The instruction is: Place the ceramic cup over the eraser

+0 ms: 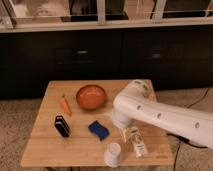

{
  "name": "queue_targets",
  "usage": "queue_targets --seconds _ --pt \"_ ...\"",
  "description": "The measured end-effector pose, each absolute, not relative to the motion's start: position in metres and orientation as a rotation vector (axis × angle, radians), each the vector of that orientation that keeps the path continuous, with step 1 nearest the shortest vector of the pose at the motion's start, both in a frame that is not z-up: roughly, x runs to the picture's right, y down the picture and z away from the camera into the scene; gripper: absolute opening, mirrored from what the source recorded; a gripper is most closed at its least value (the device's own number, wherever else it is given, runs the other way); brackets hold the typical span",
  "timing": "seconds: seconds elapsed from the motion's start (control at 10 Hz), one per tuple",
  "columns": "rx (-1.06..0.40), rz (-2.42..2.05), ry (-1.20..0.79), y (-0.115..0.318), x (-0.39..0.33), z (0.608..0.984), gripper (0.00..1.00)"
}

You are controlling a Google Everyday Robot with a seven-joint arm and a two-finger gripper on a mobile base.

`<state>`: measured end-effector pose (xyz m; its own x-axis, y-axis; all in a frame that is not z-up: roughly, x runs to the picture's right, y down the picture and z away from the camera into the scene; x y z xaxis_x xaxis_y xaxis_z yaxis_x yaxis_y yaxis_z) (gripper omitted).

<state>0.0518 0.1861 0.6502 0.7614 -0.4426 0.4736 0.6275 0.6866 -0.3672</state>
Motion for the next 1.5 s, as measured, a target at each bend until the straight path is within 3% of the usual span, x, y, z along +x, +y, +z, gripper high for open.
queue_targets --seconds 0.9,1.5 --pt "-0.588 -0.652 -0.411 0.25 0.056 0.639 0.8" --pt "-0.558 -0.708 -0.427 0.287 0.039 0.662 0.8"
